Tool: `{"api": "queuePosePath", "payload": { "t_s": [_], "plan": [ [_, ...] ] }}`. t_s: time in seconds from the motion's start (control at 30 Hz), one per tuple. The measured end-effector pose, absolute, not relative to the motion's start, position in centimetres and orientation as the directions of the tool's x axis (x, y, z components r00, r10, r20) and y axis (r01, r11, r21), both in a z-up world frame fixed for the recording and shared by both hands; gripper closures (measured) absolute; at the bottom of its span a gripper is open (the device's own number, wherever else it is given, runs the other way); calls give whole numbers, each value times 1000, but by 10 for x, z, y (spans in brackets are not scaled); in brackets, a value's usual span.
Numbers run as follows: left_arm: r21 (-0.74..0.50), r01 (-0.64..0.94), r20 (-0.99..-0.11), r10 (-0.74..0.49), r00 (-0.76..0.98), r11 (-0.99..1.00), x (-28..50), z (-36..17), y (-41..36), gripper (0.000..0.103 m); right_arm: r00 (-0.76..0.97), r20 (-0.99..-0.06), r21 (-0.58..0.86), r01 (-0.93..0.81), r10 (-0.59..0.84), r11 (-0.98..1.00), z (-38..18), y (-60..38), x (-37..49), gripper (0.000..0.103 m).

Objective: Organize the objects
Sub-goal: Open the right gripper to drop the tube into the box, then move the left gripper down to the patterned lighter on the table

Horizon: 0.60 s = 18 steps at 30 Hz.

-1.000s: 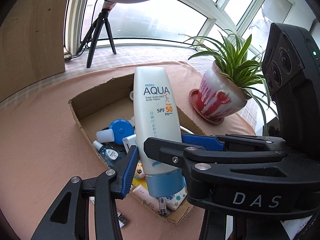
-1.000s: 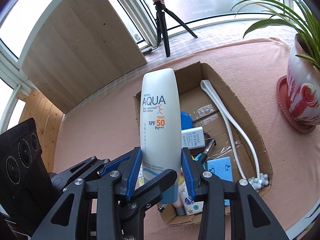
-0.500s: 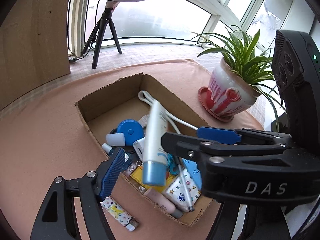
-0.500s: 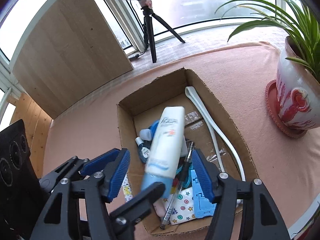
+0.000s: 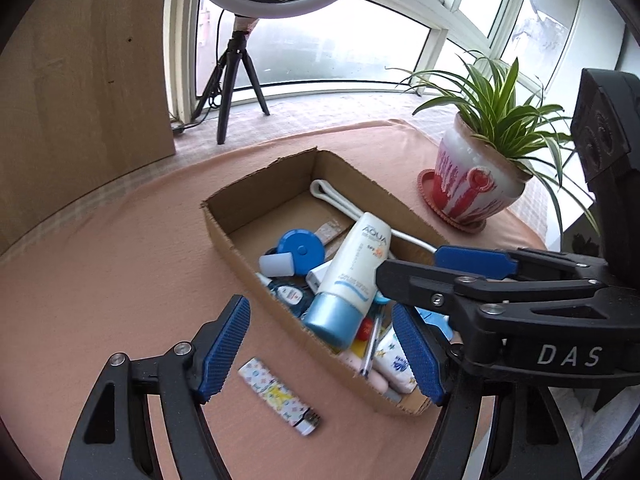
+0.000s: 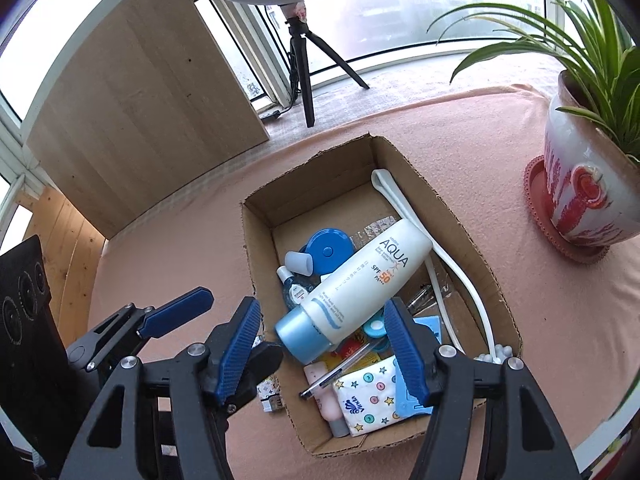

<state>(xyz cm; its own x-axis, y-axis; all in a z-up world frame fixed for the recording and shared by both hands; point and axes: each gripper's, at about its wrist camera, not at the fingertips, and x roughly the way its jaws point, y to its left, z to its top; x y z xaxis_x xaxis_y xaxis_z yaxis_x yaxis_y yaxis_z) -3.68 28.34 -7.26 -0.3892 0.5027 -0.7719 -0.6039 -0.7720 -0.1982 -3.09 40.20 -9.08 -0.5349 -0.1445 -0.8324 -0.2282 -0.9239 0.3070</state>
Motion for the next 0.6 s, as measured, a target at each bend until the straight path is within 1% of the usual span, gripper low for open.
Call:
{"api": "queuePosePath", "payload": {
  "t_s": [0.2, 0.6],
  "plan": [
    [-159, -601, -781, 472, -408, -783, -25, -73, 264, 26, -556, -826, 252, -214, -94, -944, -85, 386, -12, 42],
    [-143, -564, -811, 423, -405, -813, -11, -90, 227, 26, -558, -825, 256, -231, -88, -939, -92, 366, 34, 42]
  ]
}}
